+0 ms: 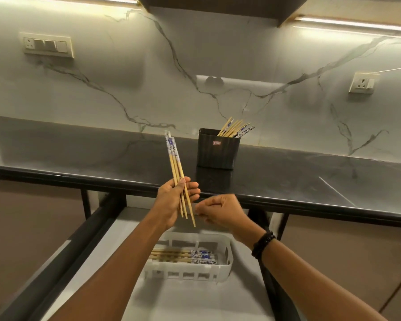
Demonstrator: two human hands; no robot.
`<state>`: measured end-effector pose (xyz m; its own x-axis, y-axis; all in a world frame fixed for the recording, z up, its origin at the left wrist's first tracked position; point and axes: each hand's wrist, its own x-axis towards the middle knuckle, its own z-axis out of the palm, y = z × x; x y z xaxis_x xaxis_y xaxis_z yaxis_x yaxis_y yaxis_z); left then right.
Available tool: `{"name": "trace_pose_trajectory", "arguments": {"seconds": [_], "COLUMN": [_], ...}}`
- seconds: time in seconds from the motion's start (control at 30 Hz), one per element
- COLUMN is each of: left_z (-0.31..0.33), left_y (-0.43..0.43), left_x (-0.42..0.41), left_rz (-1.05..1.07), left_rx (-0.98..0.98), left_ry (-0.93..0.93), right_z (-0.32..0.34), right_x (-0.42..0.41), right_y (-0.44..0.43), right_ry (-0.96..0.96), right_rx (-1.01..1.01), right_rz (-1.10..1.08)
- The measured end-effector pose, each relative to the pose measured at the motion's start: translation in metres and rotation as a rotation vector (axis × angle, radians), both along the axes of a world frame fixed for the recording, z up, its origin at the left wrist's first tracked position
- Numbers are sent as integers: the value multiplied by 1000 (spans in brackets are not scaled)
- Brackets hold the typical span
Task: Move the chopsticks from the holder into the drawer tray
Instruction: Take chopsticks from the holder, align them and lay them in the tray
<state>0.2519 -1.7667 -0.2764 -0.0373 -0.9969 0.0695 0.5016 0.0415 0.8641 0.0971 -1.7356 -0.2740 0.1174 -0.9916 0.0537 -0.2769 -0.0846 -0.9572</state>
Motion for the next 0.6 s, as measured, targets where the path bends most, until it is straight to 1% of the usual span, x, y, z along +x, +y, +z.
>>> {"name": "trace_pose_trajectory", "arguments": {"seconds": [0.13, 0.2, 0.3, 0.4, 0.6], "left_z": [-2, -2, -3, -5, -7], "left_y": [3, 7, 12, 15, 19], "left_x": [0, -2, -7, -11, -10], "left_rz": [-98, -186, -343, -444, -618], "left_rx": [-9, -20, -32, -38, 5], "left_ry": [-194, -285, -377, -423, -422], "right_z": [13, 16, 16, 16, 16], "right_x": [-16, -24, -26, -22, -27], "right_y": [-7, -9, -9, -10, -9], "right_ry": [-172, -254, -312, -335, -351], "right_rx": [-36, -24, -12, -10, 21], "right_rz": [-157, -135, -51, 5, 42]}}
